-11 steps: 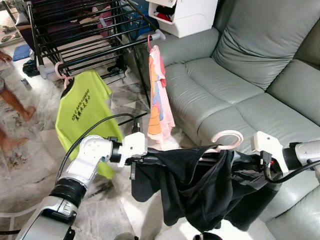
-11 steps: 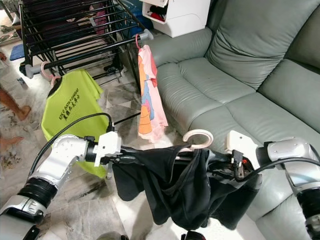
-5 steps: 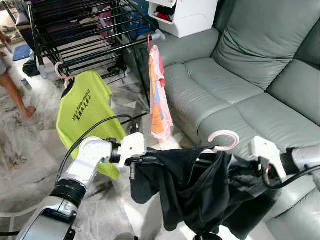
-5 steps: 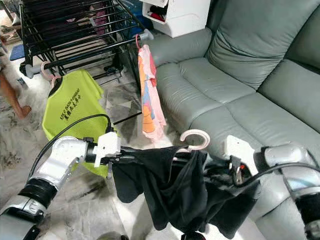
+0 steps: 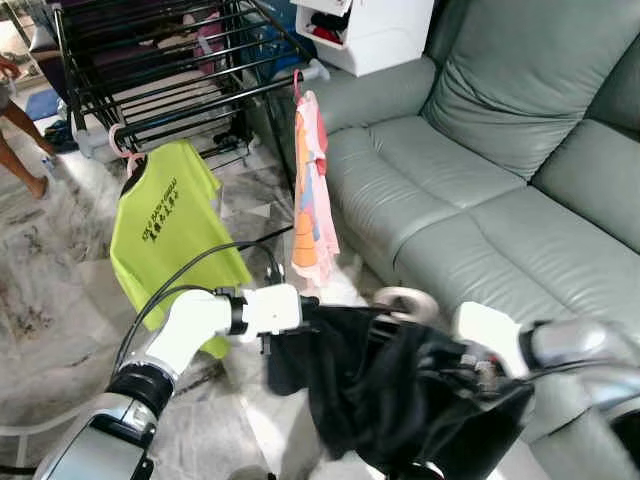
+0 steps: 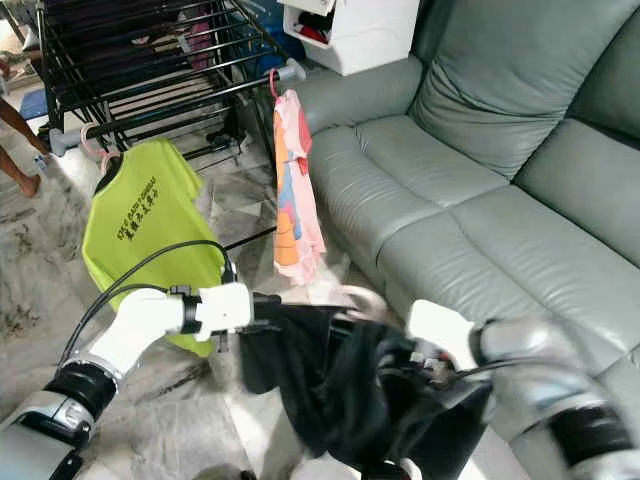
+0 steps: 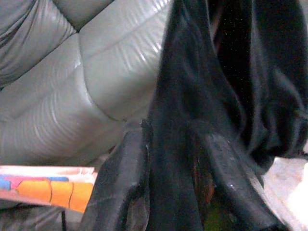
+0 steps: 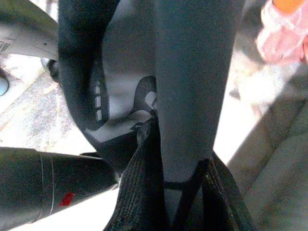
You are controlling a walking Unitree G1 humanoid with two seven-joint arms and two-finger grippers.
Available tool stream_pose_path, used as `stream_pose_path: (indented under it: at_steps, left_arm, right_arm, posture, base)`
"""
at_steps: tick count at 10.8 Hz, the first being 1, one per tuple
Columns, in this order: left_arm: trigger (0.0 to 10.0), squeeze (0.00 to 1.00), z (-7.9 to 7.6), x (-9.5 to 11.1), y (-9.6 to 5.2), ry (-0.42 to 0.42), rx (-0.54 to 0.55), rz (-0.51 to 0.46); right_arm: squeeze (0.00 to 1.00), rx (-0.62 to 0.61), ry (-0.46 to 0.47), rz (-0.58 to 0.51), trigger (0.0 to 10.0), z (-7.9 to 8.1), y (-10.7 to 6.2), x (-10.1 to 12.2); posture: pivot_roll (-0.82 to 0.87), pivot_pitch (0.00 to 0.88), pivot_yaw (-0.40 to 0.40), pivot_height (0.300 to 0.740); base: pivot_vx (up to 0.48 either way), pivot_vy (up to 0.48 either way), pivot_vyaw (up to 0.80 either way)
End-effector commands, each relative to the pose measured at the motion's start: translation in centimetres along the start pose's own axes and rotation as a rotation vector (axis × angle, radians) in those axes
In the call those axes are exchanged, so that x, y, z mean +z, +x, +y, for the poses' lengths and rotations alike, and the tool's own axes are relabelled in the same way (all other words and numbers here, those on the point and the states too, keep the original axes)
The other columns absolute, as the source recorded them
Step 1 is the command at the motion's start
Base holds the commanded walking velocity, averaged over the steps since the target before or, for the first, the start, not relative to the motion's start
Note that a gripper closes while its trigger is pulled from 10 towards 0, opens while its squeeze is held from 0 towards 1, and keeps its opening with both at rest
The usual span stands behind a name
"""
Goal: Hang hanger
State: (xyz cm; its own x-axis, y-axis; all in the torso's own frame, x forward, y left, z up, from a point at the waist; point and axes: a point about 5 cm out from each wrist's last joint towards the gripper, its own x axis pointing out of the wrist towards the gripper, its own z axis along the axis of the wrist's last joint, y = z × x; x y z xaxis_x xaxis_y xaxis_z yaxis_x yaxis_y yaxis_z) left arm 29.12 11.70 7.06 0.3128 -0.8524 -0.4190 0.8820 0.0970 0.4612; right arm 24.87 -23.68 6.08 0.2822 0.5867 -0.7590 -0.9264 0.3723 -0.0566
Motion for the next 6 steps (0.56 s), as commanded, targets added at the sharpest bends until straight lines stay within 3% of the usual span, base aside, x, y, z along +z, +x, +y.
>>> stream_pose_path:
  at_steps: [1, 2, 4, 6]
  left_arm:
    - [10.0, 1.00, -0.5, -1.0, -0.4, -0.049, 0.057, 0.027]
    - [10.0, 1.00, -0.5, -1.8, -0.6, -0.125, 0.176, 0.062]
    - [10.0, 1.00, 0.0, -2.8, -0.9, -0.294, 0.419, 0.076]
    - [10.0, 1.00, 0.2, -3.8, -1.7, -0.567, 0.758, 0.015]
  right_arm:
    - [0.00, -0.097, 0.043, -0.014, 0.0, -0.2, 0.5, -0.1]
    - [0.00, -0.245, 0.164, -0.062, 0.0, -0.1, 1.8, -0.2]
    - [0.00, -0.421, 0.268, -0.132, 0.0, 0.1, 2.8, 0.0]
    - [0.00, -0.528, 0.349, -0.208, 0.0, 1.1, 4.1, 1.0]
  posture:
    - [-0.11, 0.000, 0.067, 0.740]
    - [-0.10, 0.000, 0.062, 0.740]
    - [-0.10, 0.000, 0.066, 0.740]
    - [-0.11, 0.000, 0.071, 0.740]
  base:
    - [0.000, 0.000, 0.00]
    - [0.000, 0.000, 0.00]
    - [0.000, 0.000, 0.00]
    - [0.000, 0.000, 0.00]
